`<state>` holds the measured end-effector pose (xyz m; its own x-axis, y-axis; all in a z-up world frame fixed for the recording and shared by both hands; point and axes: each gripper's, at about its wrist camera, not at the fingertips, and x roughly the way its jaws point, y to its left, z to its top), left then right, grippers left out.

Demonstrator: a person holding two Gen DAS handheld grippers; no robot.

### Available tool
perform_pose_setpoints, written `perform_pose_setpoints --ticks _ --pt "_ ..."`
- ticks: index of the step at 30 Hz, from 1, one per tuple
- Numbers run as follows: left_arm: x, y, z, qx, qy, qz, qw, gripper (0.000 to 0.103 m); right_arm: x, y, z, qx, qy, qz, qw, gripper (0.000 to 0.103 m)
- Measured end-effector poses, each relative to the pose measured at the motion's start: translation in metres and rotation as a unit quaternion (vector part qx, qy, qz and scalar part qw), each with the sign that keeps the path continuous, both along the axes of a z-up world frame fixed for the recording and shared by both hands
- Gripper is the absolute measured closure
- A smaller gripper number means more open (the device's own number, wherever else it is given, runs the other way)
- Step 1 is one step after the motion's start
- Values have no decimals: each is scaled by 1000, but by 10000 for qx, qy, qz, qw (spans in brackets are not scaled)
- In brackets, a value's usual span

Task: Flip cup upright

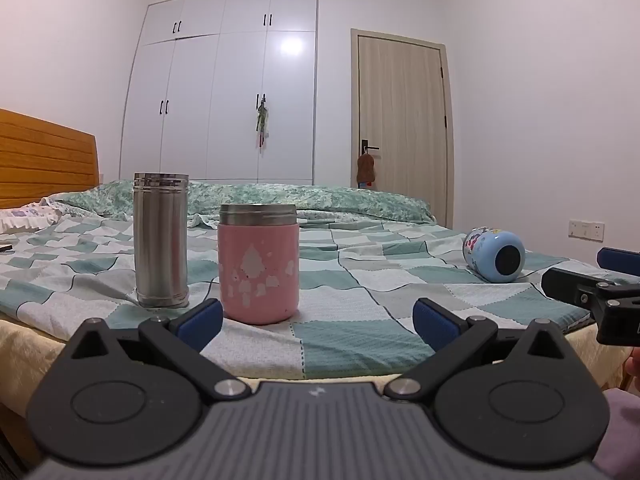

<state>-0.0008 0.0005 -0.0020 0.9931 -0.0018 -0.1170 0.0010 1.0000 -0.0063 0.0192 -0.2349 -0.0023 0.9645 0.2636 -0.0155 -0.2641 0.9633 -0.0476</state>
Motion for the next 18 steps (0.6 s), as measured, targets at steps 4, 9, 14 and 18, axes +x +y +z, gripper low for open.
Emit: perform_pose_setpoints --ticks 4,9,14,18 --pt "1 0 1 1 4 -4 10000 0 0 0 0 0 8 0 10000 0" --pt "0 0 2 1 -7 -6 10000 0 0 0 0 -12 2 -2 10000 0" --pt "-2 -1 2 0 -24 -6 10000 0 -1 1 1 -25 5 -2 10000 0" --pt "-1 0 2 -12 -26 -15 10000 0 0 1 0 -37 2 -7 10000 0"
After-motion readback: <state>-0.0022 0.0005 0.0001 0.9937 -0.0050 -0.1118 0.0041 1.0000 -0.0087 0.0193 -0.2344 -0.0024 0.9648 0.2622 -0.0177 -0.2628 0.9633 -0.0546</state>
